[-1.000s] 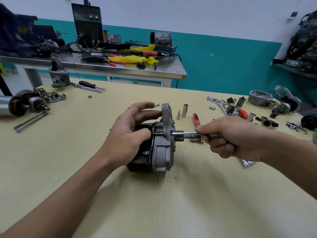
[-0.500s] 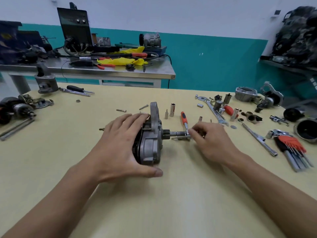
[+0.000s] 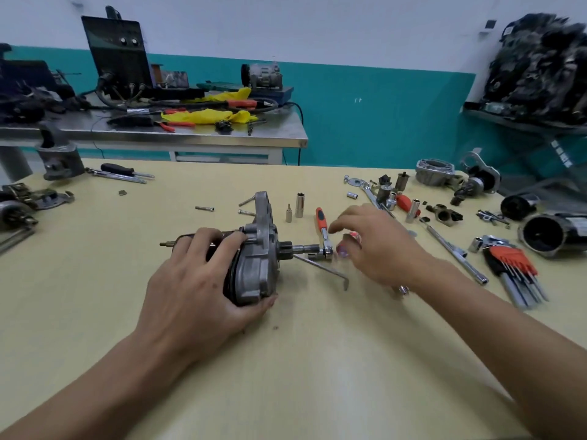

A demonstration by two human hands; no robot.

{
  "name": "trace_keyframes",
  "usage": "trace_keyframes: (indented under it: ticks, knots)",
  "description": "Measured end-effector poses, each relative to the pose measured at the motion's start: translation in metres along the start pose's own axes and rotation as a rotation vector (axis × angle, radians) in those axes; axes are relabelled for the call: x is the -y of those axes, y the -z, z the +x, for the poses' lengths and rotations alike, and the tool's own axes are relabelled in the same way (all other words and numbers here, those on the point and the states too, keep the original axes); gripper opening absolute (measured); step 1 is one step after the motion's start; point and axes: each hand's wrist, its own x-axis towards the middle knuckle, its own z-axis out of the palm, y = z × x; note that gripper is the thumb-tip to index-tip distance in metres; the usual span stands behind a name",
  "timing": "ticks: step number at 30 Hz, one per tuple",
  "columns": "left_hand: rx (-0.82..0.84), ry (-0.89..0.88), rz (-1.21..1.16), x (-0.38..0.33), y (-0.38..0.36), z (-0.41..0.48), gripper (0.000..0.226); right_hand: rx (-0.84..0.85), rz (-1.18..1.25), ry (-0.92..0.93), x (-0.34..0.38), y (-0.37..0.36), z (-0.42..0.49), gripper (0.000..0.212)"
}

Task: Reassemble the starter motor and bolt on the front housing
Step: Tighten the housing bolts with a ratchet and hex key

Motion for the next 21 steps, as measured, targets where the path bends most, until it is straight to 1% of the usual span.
trace_keyframes:
  ticks: [2, 4, 7, 9, 12, 13, 15, 17, 19, 21]
  knots:
    - [-0.005, 0.007, 0.003, 0.001, -0.001, 0.001, 0.079, 0.171, -0.149, 0.063, -0.008, 0.005, 0.014, 0.048]
    - [-0.007, 0.023, -0.003, 0.001, -0.001, 0.002, 0.077, 0.308, -0.309, 0.187, -0.011, 0.005, 0.026, 0.055]
    - [0.012, 0.055, -0.005, 0.003, -0.001, 0.003, 0.077, 0.411, -0.46, 0.334, -0.012, 0.005, 0.044, 0.048]
    - [0.026, 0.089, 0.0, 0.005, -0.001, 0.003, 0.079, 0.494, -0.48, 0.339, -0.009, 0.007, 0.054, 0.042]
    - [0.047, 0.133, 0.001, 0.009, 0.002, 0.005, 0.082, 0.638, -0.481, 0.313, -0.006, 0.005, 0.061, 0.042]
    - [0.066, 0.129, 0.007, 0.011, 0.003, 0.006, 0.085, 0.647, -0.495, 0.331, -0.006, 0.005, 0.062, 0.041]
    - [0.122, 0.107, -0.019, 0.016, 0.01, 0.01, 0.094, 0.605, -0.555, 0.407, -0.006, 0.004, 0.063, 0.04]
    - [0.144, 0.092, -0.159, 0.021, 0.02, 0.015, 0.099, 0.512, -0.615, 0.52, -0.006, 0.001, 0.062, 0.037]
    - [0.081, 0.061, -0.253, 0.024, 0.032, 0.025, 0.09, 0.412, -0.566, 0.548, -0.005, -0.001, 0.061, 0.033]
    - [-0.023, 0.022, -0.257, 0.02, 0.043, 0.044, 0.071, 0.285, -0.39, 0.474, -0.001, 0.001, 0.061, 0.032]
